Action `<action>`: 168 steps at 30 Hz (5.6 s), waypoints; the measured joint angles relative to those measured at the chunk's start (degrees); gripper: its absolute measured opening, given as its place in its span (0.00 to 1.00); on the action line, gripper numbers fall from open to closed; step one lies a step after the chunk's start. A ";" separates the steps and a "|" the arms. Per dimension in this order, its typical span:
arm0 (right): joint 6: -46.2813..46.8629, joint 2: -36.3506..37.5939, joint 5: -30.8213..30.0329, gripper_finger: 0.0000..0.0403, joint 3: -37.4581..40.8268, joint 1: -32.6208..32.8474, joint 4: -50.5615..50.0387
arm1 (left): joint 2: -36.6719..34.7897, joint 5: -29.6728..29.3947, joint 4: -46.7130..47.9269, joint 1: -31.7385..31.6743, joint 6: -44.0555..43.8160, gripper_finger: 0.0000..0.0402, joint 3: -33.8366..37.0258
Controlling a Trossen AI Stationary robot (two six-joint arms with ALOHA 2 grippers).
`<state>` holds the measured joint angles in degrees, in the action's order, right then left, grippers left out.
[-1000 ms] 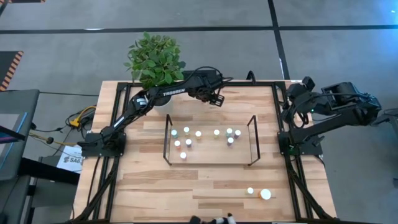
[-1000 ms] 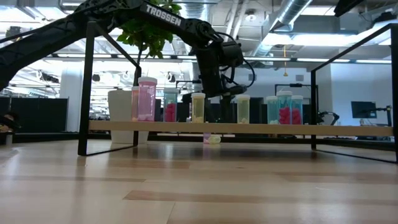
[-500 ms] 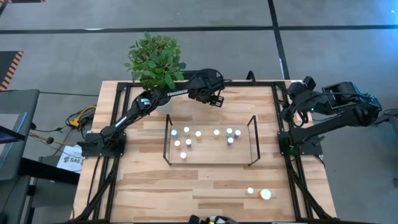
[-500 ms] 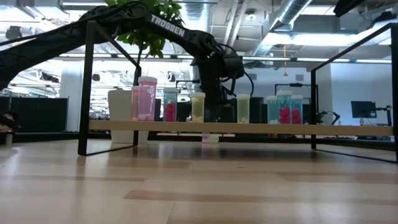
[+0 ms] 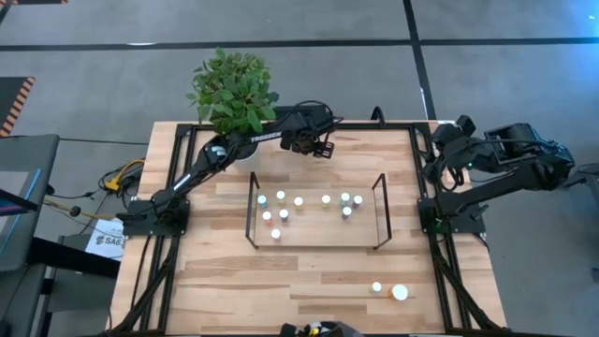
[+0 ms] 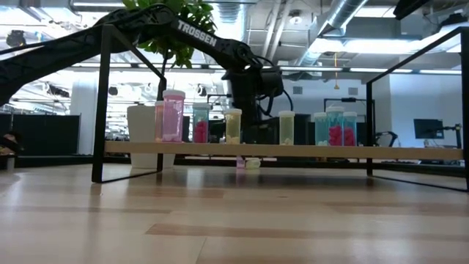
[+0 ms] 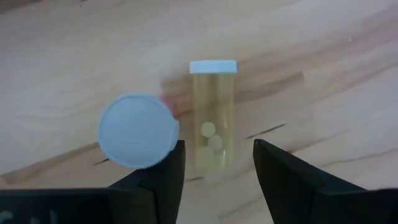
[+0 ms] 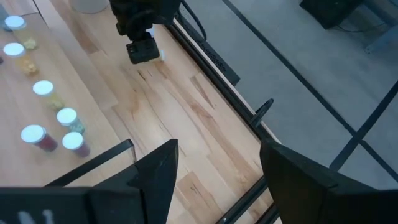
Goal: Pick and place medicine bottles onto shelf by color
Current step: Put the pink pill bottle on the shelf
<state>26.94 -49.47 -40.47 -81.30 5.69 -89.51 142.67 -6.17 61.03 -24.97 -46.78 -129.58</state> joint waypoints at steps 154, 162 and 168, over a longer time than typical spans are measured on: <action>0.02 0.00 0.06 0.62 0.01 0.00 0.02 | -0.09 7.16 0.80 -4.21 23.58 0.44 1.24; 0.02 -0.02 0.05 0.62 0.01 -0.01 0.01 | -0.09 7.99 1.20 -4.06 29.35 0.44 1.44; 0.02 -0.02 0.06 0.62 0.00 -0.01 0.01 | -0.09 10.72 0.09 -4.41 40.61 0.44 1.44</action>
<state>26.96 -49.49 -40.41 -81.30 5.68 -89.50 142.58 4.55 61.11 -29.38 -6.18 -128.14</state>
